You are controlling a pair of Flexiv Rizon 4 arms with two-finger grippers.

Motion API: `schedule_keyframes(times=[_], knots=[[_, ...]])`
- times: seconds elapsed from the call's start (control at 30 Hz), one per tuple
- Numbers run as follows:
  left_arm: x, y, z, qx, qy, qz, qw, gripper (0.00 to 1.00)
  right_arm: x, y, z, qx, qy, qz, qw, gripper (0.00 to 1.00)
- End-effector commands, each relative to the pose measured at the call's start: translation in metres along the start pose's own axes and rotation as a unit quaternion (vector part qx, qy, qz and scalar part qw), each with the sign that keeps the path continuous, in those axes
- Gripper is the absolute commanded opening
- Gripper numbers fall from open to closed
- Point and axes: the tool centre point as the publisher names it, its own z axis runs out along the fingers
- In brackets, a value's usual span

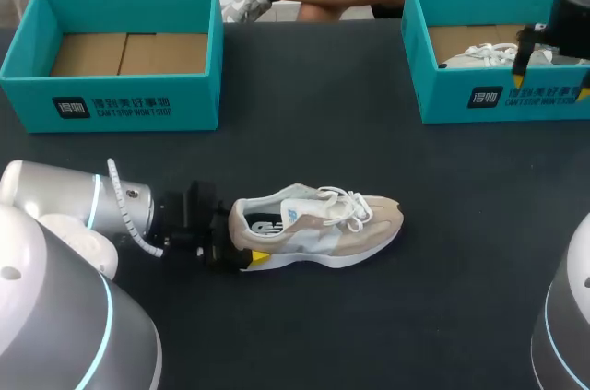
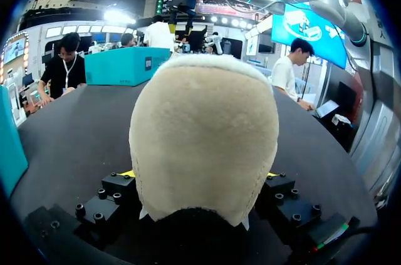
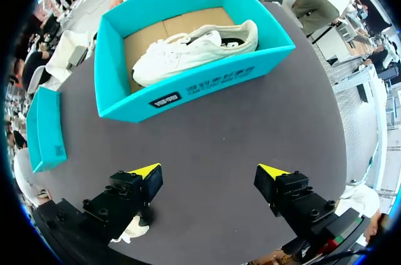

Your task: Take the shoe out of the shoebox, open the shoe tongue, remove and reinsert the insole, then place the shoe into the shoebox

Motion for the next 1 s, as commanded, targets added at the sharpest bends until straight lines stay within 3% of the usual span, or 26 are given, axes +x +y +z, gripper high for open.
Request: schedule_keyframes(times=[0.03,0.2,0.27,0.87,1.0], knots=[[0.001,0.009,0.004,-0.002,-0.001,-0.001,1.0,0.0,0.022,-0.043,-0.002,-0.028,0.015,-0.003,0.999,1.0],[0.001,0.009,0.004,-0.002,-0.001,-0.001,1.0,0.0,0.05,-0.078,-0.01,-0.016,0.022,-0.026,0.999,1.0],[0.001,0.009,0.004,-0.002,-0.001,-0.001,1.0,0.0,0.058,-0.089,-0.012,0.012,0.026,-0.035,0.999,1.0],[0.001,0.009,0.004,-0.002,-0.001,-0.001,1.0,0.0,0.058,-0.089,-0.012,0.012,0.026,-0.035,0.999,1.0],[0.001,0.009,0.004,-0.002,-0.001,-0.001,1.0,0.0,0.079,-0.119,-0.023,-0.019,0.01,-0.044,0.999,1.0]])
